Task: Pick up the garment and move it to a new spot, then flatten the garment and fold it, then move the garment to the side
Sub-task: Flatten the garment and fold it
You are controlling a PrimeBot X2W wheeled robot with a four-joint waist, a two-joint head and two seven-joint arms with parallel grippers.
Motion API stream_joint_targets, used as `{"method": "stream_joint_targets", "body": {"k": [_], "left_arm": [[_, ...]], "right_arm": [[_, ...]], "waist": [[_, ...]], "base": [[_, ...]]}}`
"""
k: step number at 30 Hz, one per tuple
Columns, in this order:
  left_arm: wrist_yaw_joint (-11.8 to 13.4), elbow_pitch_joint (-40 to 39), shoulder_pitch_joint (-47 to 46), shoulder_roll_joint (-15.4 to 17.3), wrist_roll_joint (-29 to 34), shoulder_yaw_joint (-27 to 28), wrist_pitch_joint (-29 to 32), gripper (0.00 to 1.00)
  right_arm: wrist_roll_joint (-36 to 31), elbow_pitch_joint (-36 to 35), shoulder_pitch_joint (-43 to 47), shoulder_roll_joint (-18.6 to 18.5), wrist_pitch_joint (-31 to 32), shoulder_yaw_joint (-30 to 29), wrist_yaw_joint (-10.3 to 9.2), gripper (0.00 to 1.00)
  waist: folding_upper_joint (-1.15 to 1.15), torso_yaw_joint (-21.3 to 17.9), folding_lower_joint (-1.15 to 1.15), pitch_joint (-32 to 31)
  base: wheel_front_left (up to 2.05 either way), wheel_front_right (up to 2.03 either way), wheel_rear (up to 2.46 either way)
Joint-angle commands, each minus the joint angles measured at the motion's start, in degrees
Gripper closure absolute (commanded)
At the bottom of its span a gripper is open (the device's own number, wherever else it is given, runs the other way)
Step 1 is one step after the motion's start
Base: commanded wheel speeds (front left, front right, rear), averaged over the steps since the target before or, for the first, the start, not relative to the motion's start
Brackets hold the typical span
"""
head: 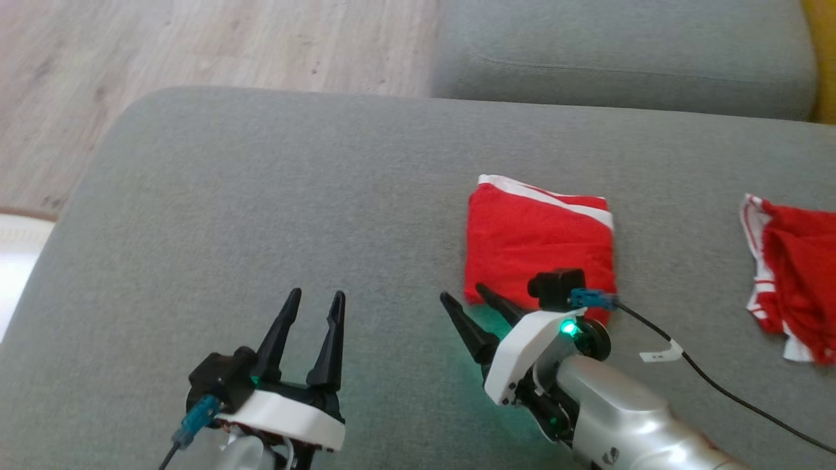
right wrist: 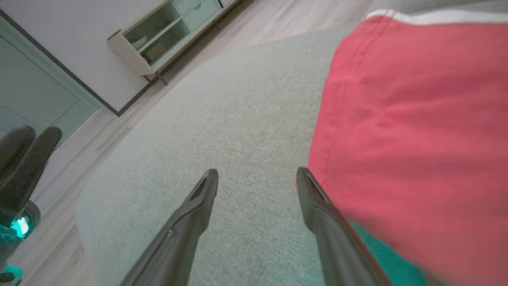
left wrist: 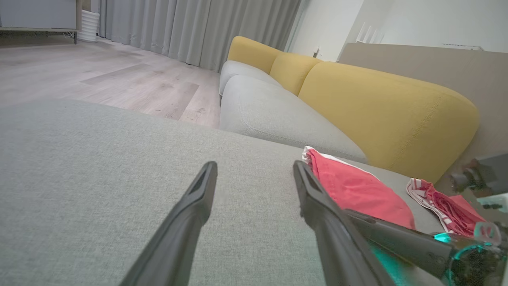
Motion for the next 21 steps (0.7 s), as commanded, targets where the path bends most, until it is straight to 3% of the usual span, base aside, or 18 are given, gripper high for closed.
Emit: {"method": "stream_joint_targets", "body": {"k": [1,6,14,18,21], "left_arm": [[0.09,-2.29,-1.51,0.71,-0.23,2.20,-0.55,0.00],[0.09,-4.17,-1.23,0.57,0.24,3.80,-0.55,0.00],[0.09,-8.27,-0.87,-0.11,1.52,6.20,-0.55,0.00],[0.09,-9.60,-0.87,-0.31,2.21,6.95,-0.55,0.00],[0.09,-10.17,-0.81,-0.49,2.52,7.46,-0.55,0.00]], "right_arm": [[-0.47,-1.46,-2.50,0.87,-1.44,-0.34,-0.04,0.00],[-4.33,-0.83,-4.51,0.04,-3.31,-5.36,-0.04,0.00],[-22.83,-12.12,1.05,-6.28,-3.38,-29.11,-0.04,0.00],[-34.17,-20.04,9.06,-5.89,-3.39,-42.70,-0.04,0.00],[-40.97,-24.83,14.52,-4.22,-3.39,-49.48,-0.04,0.00]], "waist": [[0.00,-1.04,0.00,-0.53],[0.00,-3.75,0.00,-1.35],[0.00,-7.36,0.00,-1.68],[0.00,-8.87,0.00,-1.62],[0.00,-9.80,0.00,-1.56]], "base": [[0.00,0.00,0.00],[0.00,0.00,0.00],[0.00,0.00,0.00],[0.00,0.00,0.00],[0.00,0.00,0.00]]}}
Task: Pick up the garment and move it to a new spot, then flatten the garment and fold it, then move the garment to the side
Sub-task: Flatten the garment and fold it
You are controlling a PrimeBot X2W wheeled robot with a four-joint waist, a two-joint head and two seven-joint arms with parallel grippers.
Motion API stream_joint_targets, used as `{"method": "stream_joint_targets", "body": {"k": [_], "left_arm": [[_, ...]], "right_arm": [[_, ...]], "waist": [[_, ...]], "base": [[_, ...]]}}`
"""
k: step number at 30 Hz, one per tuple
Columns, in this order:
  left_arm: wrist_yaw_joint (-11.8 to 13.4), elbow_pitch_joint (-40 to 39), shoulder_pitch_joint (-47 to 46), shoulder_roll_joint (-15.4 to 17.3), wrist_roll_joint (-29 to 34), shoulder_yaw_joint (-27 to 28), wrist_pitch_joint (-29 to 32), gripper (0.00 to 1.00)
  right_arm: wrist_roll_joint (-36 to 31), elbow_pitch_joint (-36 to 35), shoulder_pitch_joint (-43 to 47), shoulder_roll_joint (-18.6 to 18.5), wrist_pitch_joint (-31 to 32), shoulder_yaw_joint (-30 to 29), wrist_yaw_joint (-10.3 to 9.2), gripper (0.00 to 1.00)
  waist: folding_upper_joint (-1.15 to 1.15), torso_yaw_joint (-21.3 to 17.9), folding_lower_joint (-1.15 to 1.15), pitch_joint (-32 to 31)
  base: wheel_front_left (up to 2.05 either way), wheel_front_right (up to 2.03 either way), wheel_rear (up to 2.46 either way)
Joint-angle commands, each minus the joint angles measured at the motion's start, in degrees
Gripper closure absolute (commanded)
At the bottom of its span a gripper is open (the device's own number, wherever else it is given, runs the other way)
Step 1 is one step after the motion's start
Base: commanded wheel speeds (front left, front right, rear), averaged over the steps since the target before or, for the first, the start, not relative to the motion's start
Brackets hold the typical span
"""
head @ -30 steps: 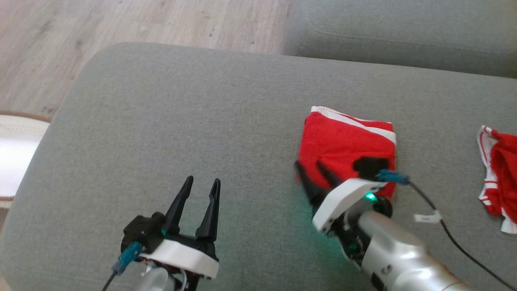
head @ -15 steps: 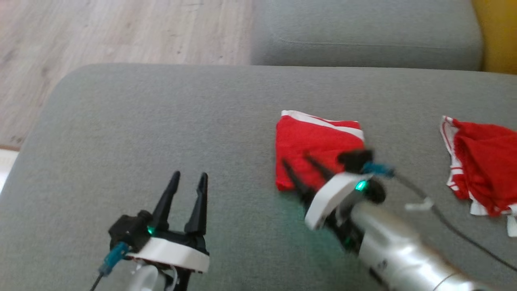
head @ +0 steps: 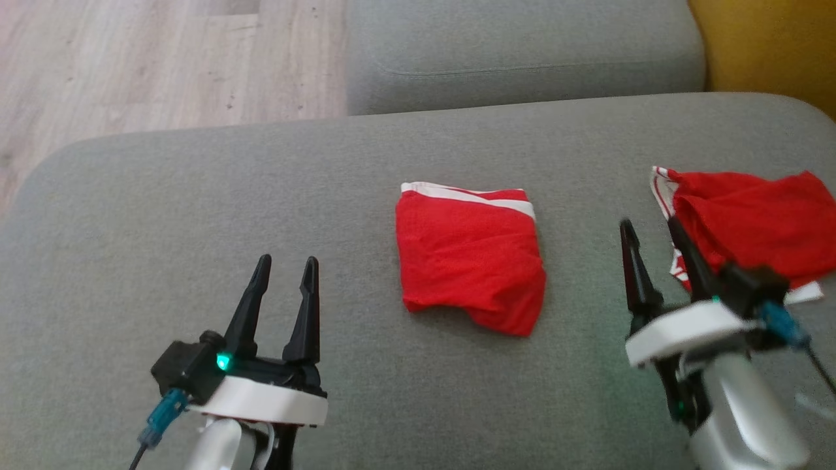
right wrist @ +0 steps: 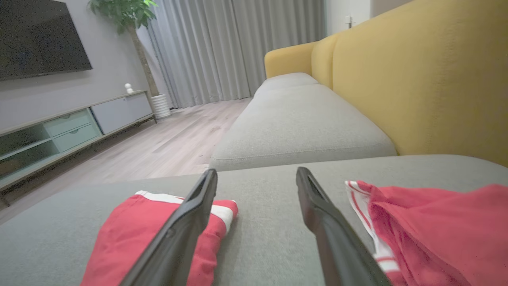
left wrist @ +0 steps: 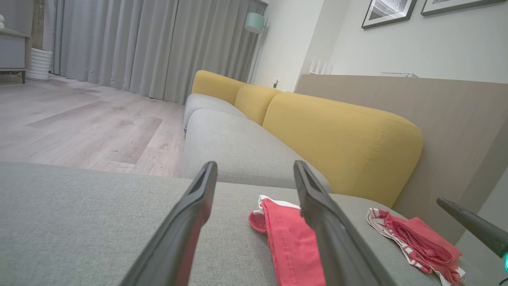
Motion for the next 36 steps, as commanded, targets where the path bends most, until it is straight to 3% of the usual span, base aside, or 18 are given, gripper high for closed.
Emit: {"method": "stream_joint_targets", "body": {"k": [1,7,14,15,16,17,21,26,31,36], "left_arm": [[0.09,-2.01,-1.67,0.05,0.41,2.10,-0.55,0.00],[0.09,-1.54,-1.12,-0.24,0.54,1.32,-0.55,0.00],[0.09,-1.03,-1.94,-0.33,0.34,-0.03,-0.55,0.00],[0.09,-0.94,-2.22,-0.35,0.27,-0.31,-0.55,0.00],[0.09,-0.88,-2.50,-0.36,0.19,-0.60,-0.55,0.00],[0.09,-0.83,-2.79,-0.38,0.11,-0.88,-0.55,0.00],[0.09,-0.54,-4.01,-0.45,-0.09,-1.91,-0.55,0.00],[0.09,0.21,-5.37,-0.28,-0.38,-2.99,-0.55,0.00],[0.09,0.82,-5.78,-0.07,-0.66,-2.94,-0.55,0.00],[0.09,1.10,-5.85,-0.16,-0.59,-2.86,-0.55,0.00]], "right_arm": [[-1.70,-3.47,-0.39,1.45,-0.65,-0.77,-0.04,0.00],[-7.97,-8.09,5.59,4.34,-0.65,-5.79,-0.04,0.00],[-10.34,-9.23,5.45,5.51,-0.65,-5.62,-0.04,0.00],[-10.49,-9.05,4.90,5.57,-0.65,-5.23,-0.04,0.41],[-10.66,-8.76,4.23,5.61,-0.65,-4.86,-0.04,0.89],[-10.92,-8.35,3.48,5.64,-0.65,-4.41,-0.04,1.00],[-12.48,-4.55,-0.42,5.72,-0.20,-2.25,-0.04,1.00],[-13.10,7.18,-6.33,5.79,1.89,1.52,-0.04,1.00],[-14.06,17.51,-8.54,5.80,2.61,3.79,-0.04,1.00],[-13.80,20.66,-11.25,5.81,0.75,2.86,-0.04,1.00]], "waist": [[0.00,-0.55,0.00,0.09],[0.00,-1.76,0.00,0.50],[0.00,-0.42,0.00,2.50],[0.00,0.09,0.00,3.03],[0.00,0.63,0.00,3.55],[0.00,1.25,0.00,4.11],[0.00,4.06,0.00,6.77],[0.00,7.88,0.00,9.17],[0.00,9.33,0.00,9.38],[0.00,9.62,0.00,9.21]], "base": [[0.00,0.00,0.00],[0.00,0.00,0.00],[0.00,0.00,0.00],[0.00,0.00,0.00],[0.00,0.00,0.00],[0.00,0.00,0.00],[0.00,0.00,0.00],[0.00,0.00,0.00],[0.00,0.00,0.00],[0.00,0.00,0.00]]}}
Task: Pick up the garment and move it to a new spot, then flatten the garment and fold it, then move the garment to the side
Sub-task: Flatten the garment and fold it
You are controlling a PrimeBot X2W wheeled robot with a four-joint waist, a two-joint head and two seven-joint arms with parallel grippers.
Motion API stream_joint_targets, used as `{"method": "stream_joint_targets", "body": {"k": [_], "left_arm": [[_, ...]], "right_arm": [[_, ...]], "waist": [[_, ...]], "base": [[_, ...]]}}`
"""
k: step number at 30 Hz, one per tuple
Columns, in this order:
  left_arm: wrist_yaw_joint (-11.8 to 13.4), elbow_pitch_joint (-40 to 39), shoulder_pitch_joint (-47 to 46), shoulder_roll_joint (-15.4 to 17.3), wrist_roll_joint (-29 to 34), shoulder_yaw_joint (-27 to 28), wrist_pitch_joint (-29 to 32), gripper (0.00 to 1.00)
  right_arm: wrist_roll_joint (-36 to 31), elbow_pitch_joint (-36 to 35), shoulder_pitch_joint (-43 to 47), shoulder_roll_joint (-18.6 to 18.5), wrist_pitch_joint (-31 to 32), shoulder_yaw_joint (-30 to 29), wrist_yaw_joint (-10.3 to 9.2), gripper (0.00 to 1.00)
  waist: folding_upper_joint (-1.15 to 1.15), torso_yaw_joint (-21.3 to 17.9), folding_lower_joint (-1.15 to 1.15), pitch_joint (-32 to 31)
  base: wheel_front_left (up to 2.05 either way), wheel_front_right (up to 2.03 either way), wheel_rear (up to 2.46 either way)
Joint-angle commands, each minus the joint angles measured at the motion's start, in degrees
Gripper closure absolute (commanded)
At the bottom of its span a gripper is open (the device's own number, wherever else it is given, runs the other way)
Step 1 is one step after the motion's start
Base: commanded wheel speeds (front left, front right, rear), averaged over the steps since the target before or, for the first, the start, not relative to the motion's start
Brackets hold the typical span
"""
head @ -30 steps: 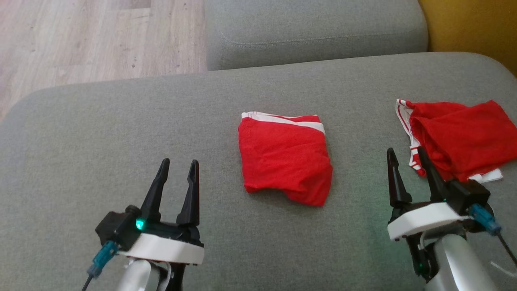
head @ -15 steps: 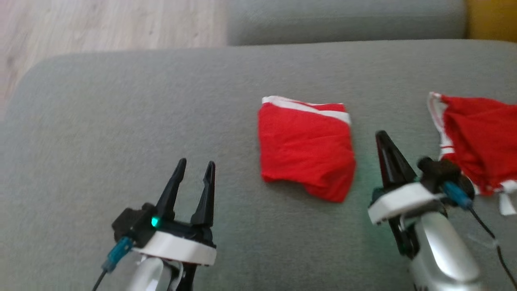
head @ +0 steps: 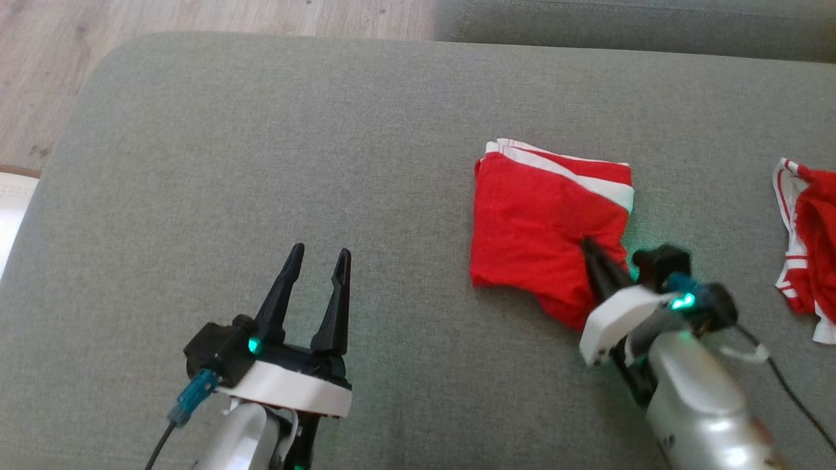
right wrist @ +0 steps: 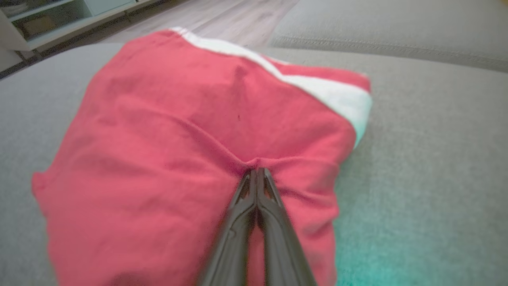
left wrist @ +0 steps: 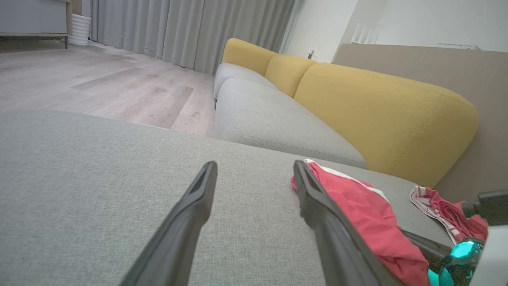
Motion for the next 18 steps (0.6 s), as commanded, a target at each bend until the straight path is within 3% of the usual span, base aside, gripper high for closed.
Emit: {"method": "stream_joint_targets", "body": {"k": [1,8,14,18], "left_arm": [[0.09,-1.62,-2.29,0.21,-0.43,1.57,-0.55,0.00],[0.09,-1.80,-2.92,-0.34,-0.57,0.43,-0.55,0.00],[0.09,-1.61,-3.40,-0.57,-0.80,-0.26,-0.55,0.00],[0.09,-1.49,-3.65,-0.57,-0.93,0.36,-0.55,0.00]], "right_arm": [[-0.04,-1.23,-2.19,0.60,-0.83,0.68,-0.04,1.00],[-1.84,-2.16,-7.24,0.60,-1.76,-4.80,-0.04,1.00],[-6.75,6.61,-9.80,0.42,-1.51,-8.19,-0.04,1.00],[-6.96,7.43,-11.86,0.53,-1.73,-8.69,-0.04,1.00]], "waist": [[0.00,0.01,-0.01,-0.04],[0.00,1.27,-0.01,0.84],[0.00,2.61,-0.01,2.12],[0.00,3.24,-0.01,2.06]], "base": [[0.00,0.00,0.00],[0.00,0.00,0.00],[0.00,0.00,0.00],[0.00,0.00,0.00]]}}
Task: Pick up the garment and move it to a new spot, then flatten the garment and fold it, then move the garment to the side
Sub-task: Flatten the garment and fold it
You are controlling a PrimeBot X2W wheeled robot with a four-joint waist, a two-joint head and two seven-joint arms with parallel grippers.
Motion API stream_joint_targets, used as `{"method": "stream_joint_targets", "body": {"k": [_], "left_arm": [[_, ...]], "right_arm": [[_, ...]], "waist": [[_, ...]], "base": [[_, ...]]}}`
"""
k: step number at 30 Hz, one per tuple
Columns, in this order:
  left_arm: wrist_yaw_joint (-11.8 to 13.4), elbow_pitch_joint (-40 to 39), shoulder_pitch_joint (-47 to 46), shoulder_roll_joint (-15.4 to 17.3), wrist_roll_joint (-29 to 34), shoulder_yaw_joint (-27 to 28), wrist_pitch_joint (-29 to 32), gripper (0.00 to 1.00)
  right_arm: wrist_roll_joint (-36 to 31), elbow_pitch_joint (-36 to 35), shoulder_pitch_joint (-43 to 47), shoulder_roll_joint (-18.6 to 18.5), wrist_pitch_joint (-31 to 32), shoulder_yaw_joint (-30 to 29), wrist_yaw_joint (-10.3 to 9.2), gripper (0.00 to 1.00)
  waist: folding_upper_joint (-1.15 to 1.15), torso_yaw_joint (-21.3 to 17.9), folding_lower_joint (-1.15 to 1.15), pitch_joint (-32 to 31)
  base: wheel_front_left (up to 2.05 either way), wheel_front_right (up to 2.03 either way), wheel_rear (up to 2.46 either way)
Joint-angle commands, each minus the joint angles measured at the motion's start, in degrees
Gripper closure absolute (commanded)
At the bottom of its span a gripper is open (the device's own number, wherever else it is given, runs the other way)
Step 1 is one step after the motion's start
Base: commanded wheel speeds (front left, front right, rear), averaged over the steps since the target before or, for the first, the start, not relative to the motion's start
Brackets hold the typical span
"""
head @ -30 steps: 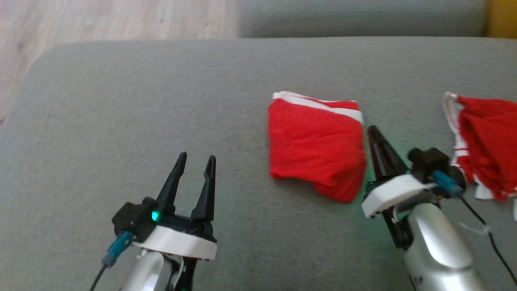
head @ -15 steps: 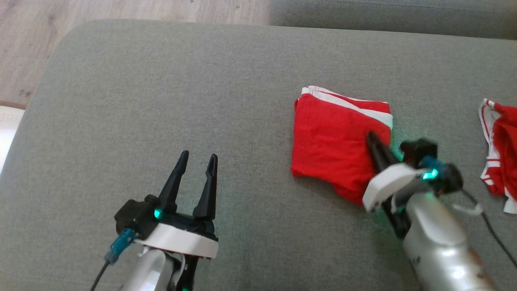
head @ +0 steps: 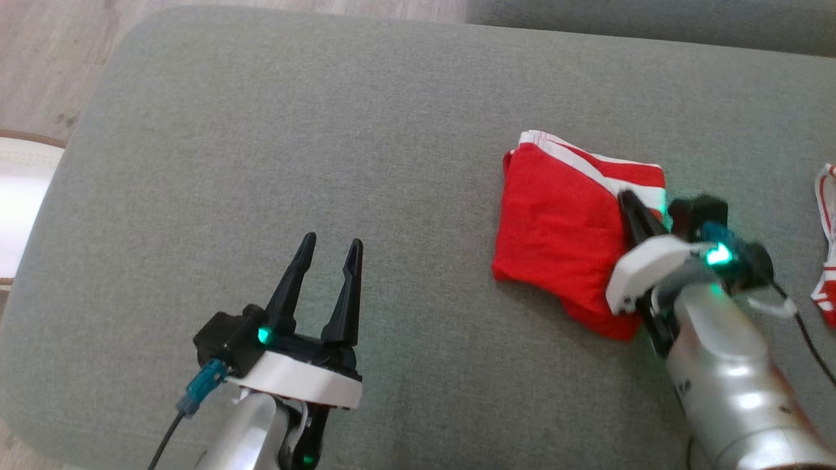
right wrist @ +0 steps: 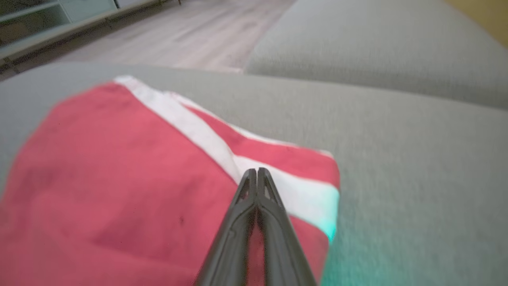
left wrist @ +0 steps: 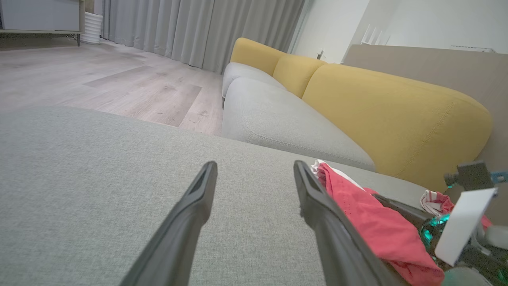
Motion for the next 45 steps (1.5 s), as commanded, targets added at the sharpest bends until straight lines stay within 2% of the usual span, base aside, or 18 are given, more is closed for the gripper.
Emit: {"method": "stream_joint_targets", "body": {"k": [1,7,10,13,18,26,27,28,29,37,45], "left_arm": [[0.09,-1.51,-2.00,0.16,-0.33,1.68,-0.55,0.00],[0.09,-1.35,-2.09,0.01,-0.53,0.84,-0.55,0.00],[0.09,-1.43,-1.98,-0.08,-0.67,0.52,-0.55,0.00],[0.09,-1.35,-1.84,-0.14,-0.68,0.41,-0.55,0.00],[0.09,-1.14,-1.63,-0.06,-0.65,0.96,-0.55,0.00],[0.09,-1.49,-0.87,0.15,-0.23,3.22,-0.55,0.00],[0.09,-1.63,-0.76,0.19,-0.19,3.54,-0.55,0.00],[0.09,-1.78,-0.64,0.25,-0.10,3.86,-0.55,0.00],[0.09,-1.95,-0.52,0.28,-0.01,4.12,-0.55,0.00],[0.09,-3.96,0.93,0.45,0.72,6.16,-0.55,0.00],[0.09,-4.08,2.85,0.39,1.58,7.31,-0.55,0.00]], "right_arm": [[0.73,-2.94,-3.21,0.86,-0.73,2.11,-0.04,1.00],[8.88,-11.27,-1.23,0.90,-0.77,11.30,-0.04,1.00],[9.96,-10.16,-0.20,0.91,-0.77,14.84,-0.04,1.00],[9.52,-5.93,0.05,0.91,-0.78,17.05,-0.04,1.00],[11.24,-2.03,-0.68,0.91,-0.78,19.06,-0.04,1.00],[13.63,-8.13,-1.03,0.91,-0.78,17.94,-0.04,1.00],[13.46,-9.47,-0.85,0.91,-0.78,17.30,-0.04,0.93],[13.07,-11.05,-0.54,0.91,-0.78,16.62,-0.04,0.16],[12.81,-12.69,-0.04,0.91,-0.78,15.88,-0.04,0.00],[9.06,-24.09,7.08,0.87,-0.78,8.33,-0.04,0.00],[5.97,-32.85,18.36,0.88,-0.79,0.66,-0.04,0.00]], "waist": [[0.00,0.32,-0.01,-0.21],[0.00,1.97,-0.01,-0.57],[0.00,2.84,-0.01,-0.39],[0.00,3.56,-0.01,-0.07],[0.00,3.70,-0.01,-0.19],[0.00,0.28,-0.01,-2.34],[0.00,-0.45,-0.01,-2.76],[0.00,-1.24,-0.01,-3.22],[0.00,-2.01,-0.01,-3.68],[0.00,-8.48,-0.01,-7.15],[0.00,-13.53,-0.01,-9.28]], "base": [[0.00,0.00,0.00],[0.00,0.00,0.00],[0.00,0.00,0.00],[0.00,0.00,0.00],[0.00,0.00,0.00],[0.00,0.00,0.00],[0.00,0.00,0.00],[0.00,0.00,0.00],[0.00,0.00,0.00],[0.00,0.00,0.00],[0.00,0.00,0.00]]}}
